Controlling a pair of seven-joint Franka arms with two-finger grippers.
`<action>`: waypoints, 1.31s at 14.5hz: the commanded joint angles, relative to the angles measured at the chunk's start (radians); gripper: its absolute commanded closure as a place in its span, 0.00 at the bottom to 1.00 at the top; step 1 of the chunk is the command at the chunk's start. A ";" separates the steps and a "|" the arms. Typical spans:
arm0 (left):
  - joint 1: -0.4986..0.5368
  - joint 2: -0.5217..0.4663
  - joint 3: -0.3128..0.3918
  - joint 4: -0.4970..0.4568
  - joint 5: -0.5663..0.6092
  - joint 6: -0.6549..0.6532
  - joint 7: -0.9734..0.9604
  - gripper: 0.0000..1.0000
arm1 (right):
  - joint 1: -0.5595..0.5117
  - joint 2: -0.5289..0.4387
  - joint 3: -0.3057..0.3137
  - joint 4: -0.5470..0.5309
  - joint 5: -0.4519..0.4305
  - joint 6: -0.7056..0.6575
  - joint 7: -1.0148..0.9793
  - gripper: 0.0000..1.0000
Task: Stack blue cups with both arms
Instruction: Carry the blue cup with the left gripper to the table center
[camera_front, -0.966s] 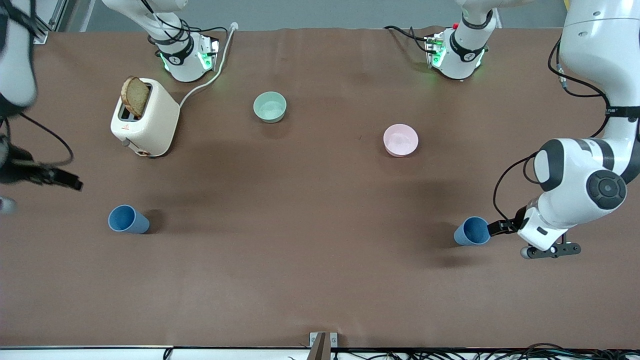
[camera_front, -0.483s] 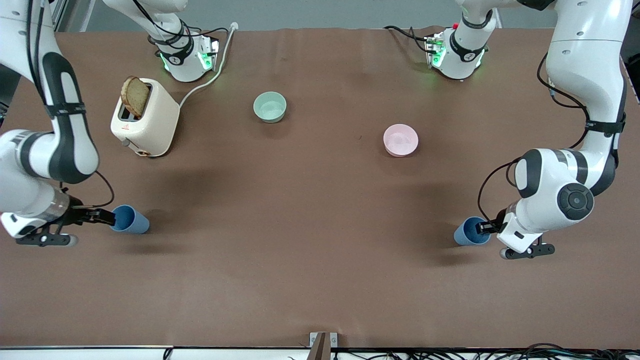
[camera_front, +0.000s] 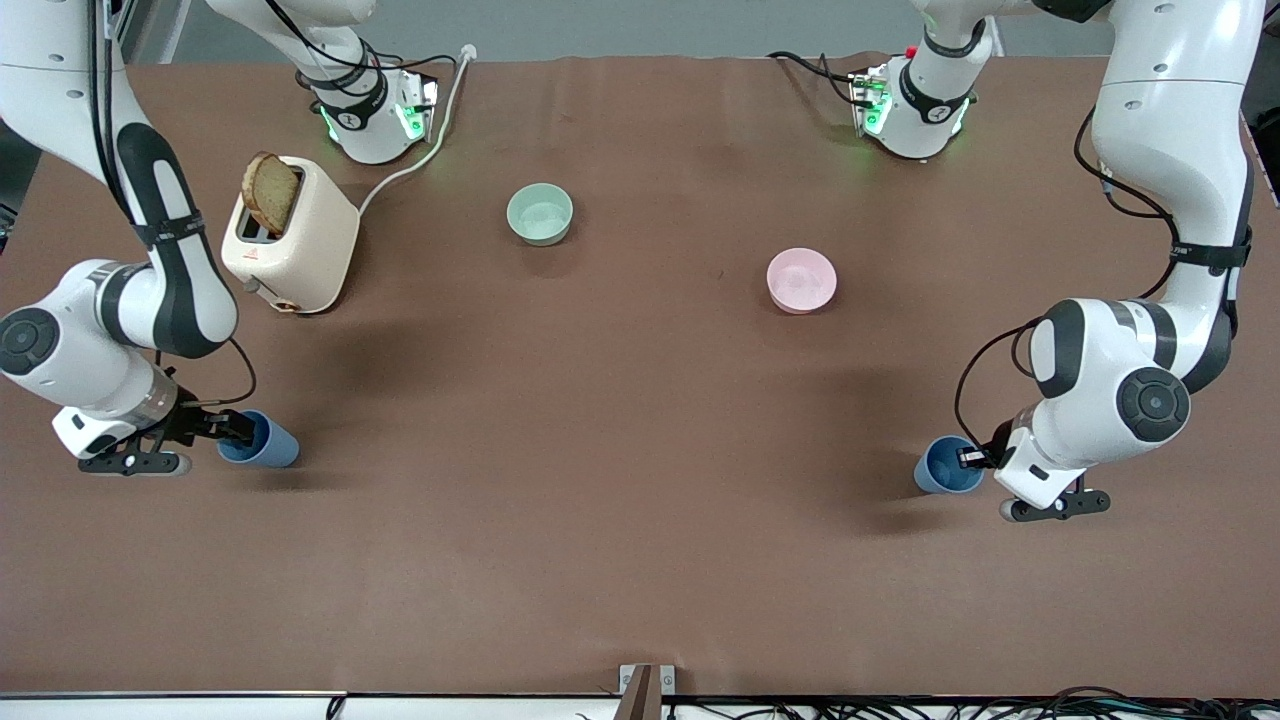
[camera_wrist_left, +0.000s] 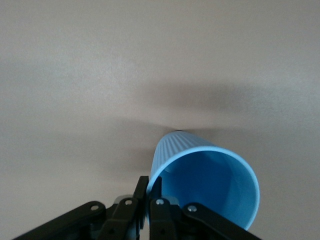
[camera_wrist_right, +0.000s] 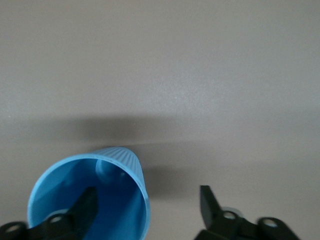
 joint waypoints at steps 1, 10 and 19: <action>-0.011 -0.055 -0.054 0.041 0.022 -0.068 -0.009 1.00 | -0.016 -0.002 0.011 -0.011 0.007 0.017 -0.006 0.71; -0.359 0.044 -0.171 0.150 0.046 -0.062 -0.542 1.00 | -0.007 -0.014 0.011 0.048 0.105 -0.078 -0.044 1.00; -0.522 0.154 -0.171 0.167 0.105 0.056 -0.802 0.85 | 0.132 -0.157 0.159 0.351 0.125 -0.578 0.465 1.00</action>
